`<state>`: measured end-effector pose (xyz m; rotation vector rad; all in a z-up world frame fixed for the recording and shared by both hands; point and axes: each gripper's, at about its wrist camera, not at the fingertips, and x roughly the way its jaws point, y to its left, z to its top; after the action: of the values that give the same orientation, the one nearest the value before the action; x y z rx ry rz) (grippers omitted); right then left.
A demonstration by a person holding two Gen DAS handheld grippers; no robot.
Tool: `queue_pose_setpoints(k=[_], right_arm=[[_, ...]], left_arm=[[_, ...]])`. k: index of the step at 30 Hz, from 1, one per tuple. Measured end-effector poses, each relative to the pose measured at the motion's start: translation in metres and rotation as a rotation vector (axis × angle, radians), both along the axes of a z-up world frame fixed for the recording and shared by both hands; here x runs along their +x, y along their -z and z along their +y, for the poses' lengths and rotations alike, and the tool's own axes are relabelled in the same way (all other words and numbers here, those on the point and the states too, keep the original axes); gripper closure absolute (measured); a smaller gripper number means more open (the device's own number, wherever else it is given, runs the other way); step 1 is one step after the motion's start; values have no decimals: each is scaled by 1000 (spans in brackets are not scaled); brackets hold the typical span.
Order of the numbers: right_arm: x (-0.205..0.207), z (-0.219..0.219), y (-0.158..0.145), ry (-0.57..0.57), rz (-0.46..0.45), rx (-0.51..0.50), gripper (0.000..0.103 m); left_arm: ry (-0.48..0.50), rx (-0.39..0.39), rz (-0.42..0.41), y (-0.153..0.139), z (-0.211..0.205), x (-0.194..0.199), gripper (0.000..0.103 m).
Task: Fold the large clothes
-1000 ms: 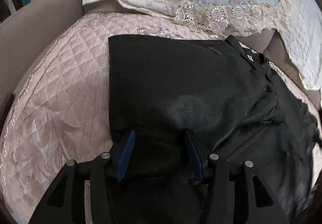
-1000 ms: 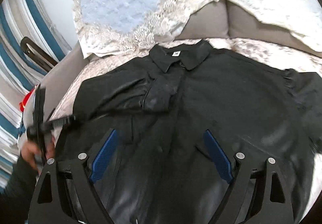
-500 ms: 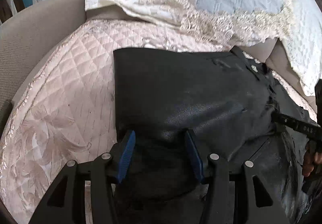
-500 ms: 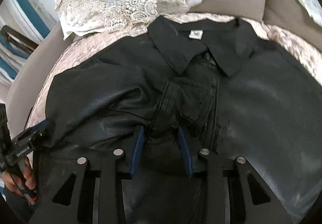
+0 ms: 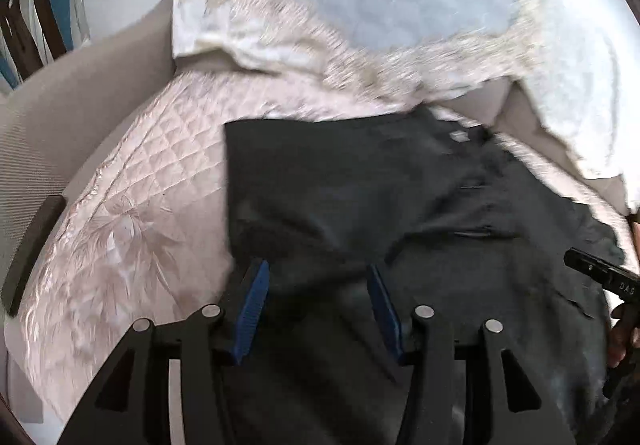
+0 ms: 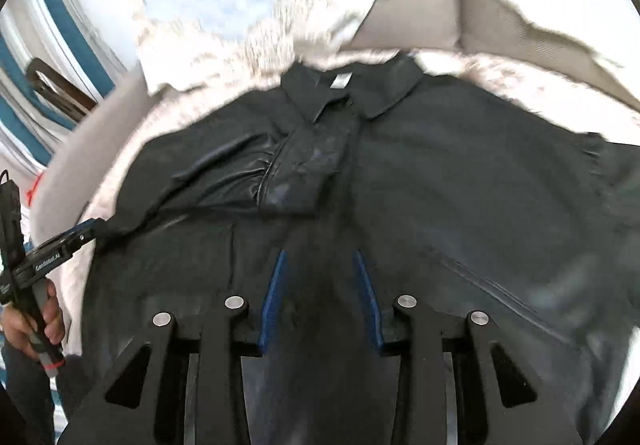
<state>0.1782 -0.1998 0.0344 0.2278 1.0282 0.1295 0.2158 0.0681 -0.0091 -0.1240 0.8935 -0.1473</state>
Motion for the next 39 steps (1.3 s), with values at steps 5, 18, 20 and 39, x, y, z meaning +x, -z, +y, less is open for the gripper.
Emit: queue_pose_setpoints(k=[5,18,20,39], right_arm=[[-77,-58,-19,110,-47,50,47],[-143,-243,-12,557,-68,124,35],[-144,-271,-7,617,-80,135,35],[-117,-493,51,1002,-130,240,35]], left_arm=[[76,-11,-28,-13,-35,-53,46],[206,16,28,-4,-124,-54,46],[213,20,25,-3,-134,-50,46],[198,106,112,40,-171,-15,46]])
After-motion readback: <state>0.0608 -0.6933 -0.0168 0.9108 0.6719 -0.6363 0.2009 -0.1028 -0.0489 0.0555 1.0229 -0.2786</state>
